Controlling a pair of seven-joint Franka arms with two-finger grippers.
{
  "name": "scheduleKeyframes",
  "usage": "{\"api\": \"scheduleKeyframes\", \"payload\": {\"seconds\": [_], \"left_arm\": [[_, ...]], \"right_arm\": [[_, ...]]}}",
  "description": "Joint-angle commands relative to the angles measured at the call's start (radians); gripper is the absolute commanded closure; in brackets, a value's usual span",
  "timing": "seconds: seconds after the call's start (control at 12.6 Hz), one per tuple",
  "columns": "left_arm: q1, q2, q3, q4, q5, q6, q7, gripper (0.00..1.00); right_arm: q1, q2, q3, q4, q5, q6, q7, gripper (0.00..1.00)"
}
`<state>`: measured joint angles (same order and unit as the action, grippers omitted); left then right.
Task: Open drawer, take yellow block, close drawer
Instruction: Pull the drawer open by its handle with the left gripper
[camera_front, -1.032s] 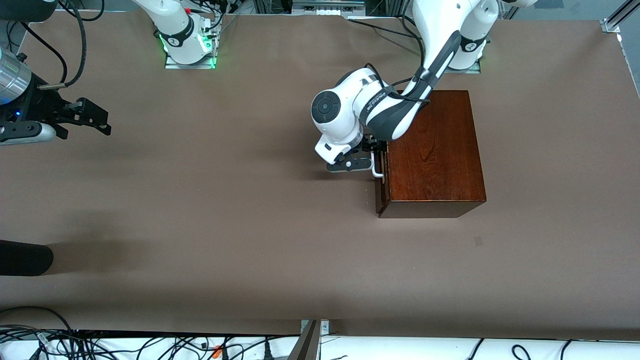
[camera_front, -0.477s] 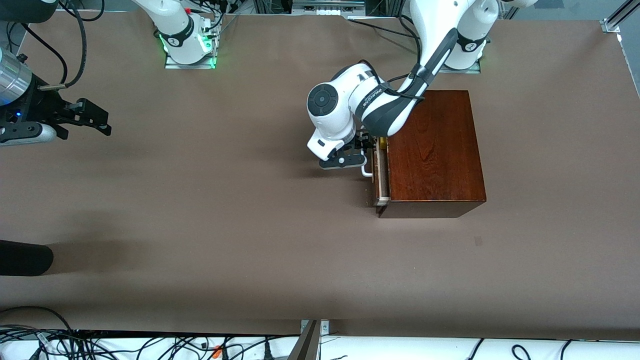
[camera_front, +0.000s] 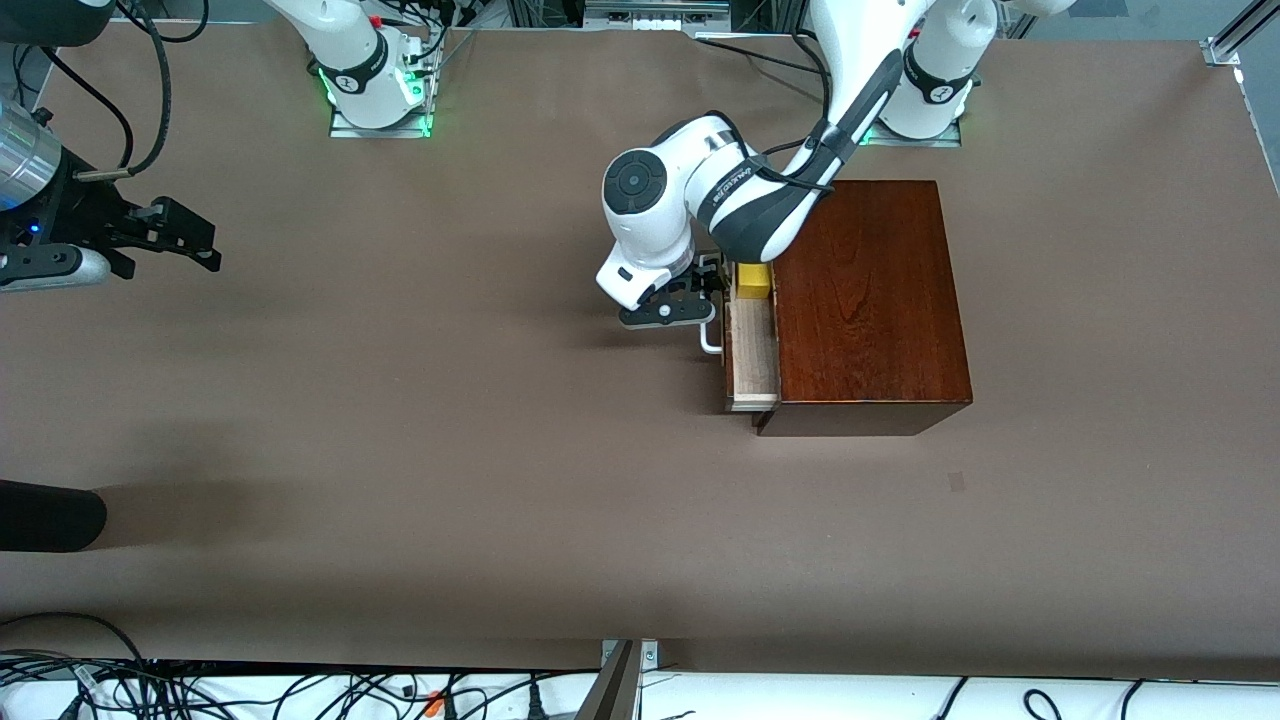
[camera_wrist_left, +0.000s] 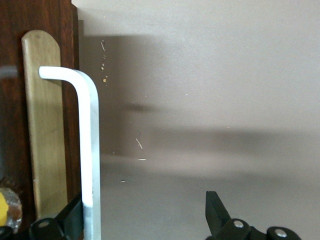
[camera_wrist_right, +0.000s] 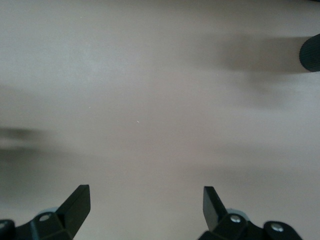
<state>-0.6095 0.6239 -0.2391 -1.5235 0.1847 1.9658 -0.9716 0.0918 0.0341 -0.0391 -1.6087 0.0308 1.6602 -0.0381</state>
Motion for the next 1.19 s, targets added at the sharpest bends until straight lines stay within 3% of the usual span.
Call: {"api": "scheduleKeyframes", "payload": {"seconds": [0.0,0.64,0.87,1.11], "left_arm": [[-0.016,0.008,0.001,0.02,-0.045,0.024,-0.015,0.0],[-0.01,-0.015,0.003,0.02,-0.036,0.038,-0.001,0.0],[0.002,-0.082,0.012,0.049,-0.033,-0.132,0.104,0.0],[0.058,-0.104,0.026,0.217,-0.034,-0.373,0.235,0.0]], "right_arm": [[-0.009,0.004,0.002,0.012,-0.008,-0.014,0.014,0.0],[-0.009,0.006,0.001,0.012,-0.008,-0.014,0.012,0.0],[-0.009,0.006,0.001,0.012,-0.008,-0.014,0.012,0.0],[-0.009,0.004,0.001,0.012,-0.008,-0.014,0.012,0.0]]}}
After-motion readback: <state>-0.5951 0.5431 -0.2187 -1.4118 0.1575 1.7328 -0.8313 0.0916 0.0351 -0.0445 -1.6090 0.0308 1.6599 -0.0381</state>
